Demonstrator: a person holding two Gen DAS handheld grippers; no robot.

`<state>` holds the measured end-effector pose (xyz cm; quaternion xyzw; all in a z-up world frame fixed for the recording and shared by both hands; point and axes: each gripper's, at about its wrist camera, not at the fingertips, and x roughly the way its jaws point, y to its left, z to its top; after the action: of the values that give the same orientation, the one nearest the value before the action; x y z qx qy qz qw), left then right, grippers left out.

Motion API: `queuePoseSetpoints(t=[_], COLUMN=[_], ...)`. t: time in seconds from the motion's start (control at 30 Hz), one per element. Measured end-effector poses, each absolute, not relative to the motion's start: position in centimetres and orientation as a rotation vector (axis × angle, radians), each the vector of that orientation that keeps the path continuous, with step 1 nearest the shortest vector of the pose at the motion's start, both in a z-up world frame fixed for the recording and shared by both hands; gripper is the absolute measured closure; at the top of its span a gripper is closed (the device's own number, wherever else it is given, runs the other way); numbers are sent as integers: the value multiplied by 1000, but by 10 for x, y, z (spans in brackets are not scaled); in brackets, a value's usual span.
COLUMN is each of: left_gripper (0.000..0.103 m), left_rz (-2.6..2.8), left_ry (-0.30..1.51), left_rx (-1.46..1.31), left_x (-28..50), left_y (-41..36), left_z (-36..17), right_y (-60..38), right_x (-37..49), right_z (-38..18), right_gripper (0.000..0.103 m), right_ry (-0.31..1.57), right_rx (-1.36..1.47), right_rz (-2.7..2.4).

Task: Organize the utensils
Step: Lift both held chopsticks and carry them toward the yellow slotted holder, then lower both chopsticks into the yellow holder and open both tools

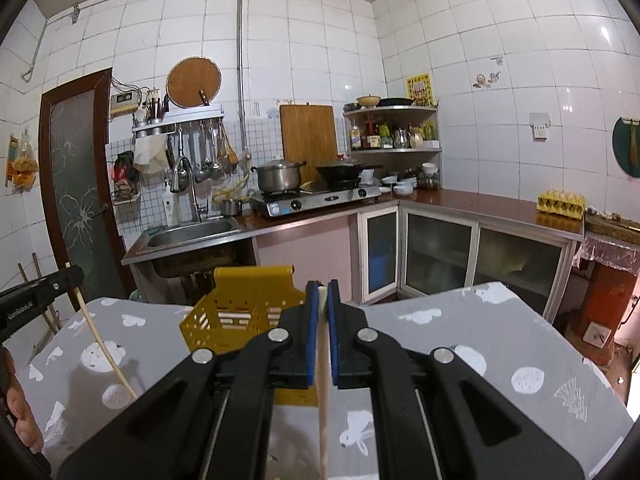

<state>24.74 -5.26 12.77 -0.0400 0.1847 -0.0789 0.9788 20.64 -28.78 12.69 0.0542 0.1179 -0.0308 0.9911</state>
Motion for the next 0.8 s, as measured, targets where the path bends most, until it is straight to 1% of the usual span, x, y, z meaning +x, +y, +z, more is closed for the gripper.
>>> queuePoseSetpoints(t=[0.2,0.47,0.63,0.8], left_gripper=[99,99,99,99], left_rz=[-173,-205,-220,-208], left_ry=[334,237,200,194], left_rx=[-85,-80,-97,-84], left_x=[254,265,289,320], left_y=[-59,-77,-90,-105], left_z=[147,212,244,245], right_y=[-286,-280,-275,-267], right_x=[215,230,246,274], right_z=[148,210,246,261], right_gripper=[98,98,98,98], right_ry=[205,141,88,63], right_rx=[100,97,95,100], right_rz=[-52,-16,-9,-3])
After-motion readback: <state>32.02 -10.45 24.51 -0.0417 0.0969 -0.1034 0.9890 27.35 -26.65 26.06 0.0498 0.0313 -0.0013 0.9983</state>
